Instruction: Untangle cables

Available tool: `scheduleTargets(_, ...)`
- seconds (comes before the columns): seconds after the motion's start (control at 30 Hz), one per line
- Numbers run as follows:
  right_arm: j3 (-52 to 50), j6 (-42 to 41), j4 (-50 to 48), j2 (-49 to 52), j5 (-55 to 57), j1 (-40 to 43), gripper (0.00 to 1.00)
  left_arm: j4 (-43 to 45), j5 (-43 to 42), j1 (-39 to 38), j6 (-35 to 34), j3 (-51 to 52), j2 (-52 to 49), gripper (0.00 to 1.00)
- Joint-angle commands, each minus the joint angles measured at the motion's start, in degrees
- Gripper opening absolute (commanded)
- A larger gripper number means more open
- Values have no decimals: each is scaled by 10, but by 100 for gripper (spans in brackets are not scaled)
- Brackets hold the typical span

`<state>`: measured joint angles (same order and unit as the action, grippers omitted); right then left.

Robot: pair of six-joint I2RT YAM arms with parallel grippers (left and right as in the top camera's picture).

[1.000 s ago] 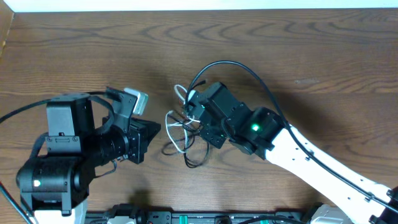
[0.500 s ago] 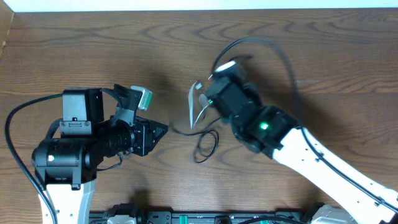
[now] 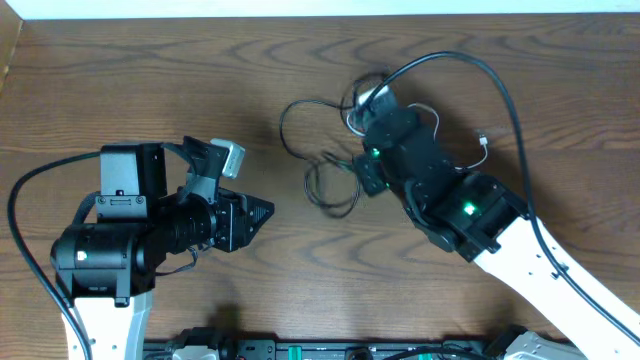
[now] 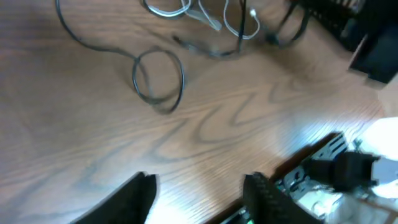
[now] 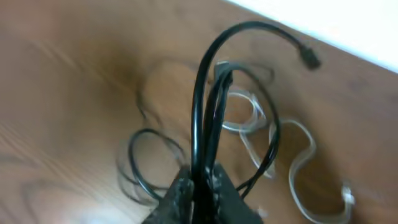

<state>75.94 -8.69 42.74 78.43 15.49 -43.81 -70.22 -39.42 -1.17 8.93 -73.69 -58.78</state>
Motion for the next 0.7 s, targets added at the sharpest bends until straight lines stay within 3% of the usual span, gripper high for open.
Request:
scheduleTargets(0.0, 3, 81, 50, 8, -47, 1, 45, 1, -35, 1, 0, -1, 5, 61)
scheduleTargets(0.03, 3, 113, 70, 10, -62, 1, 86, 1, -43, 1, 0, -1, 4, 63)
scheduleTargets(0.07, 3, 130, 95, 11, -40, 1, 99, 1, -52, 1, 0, -1, 5, 67)
scheduleTargets(0.13, 3, 91, 107, 11, 36, 4, 99, 0, -52, 1, 3, -1, 5, 68)
scheduleTargets(0.23, 3, -34, 110, 11, 179, 15, 99, 0, -51, 1, 2, -1, 5, 64)
scheduleTargets(0.37, 3, -152, 108, 11, 227, 50, 99, -5, -24, 1, 2, -1, 5, 60)
scheduleTargets(0.53, 3, -163, 75, 34, 103, 137, 99, -15, 65, 1, -22, -1, 4, 59)
scheduleTargets(0.67, 3, -54, 15, 86, -93, 202, 99, -17, 64, 1, -26, -1, 2, 59)
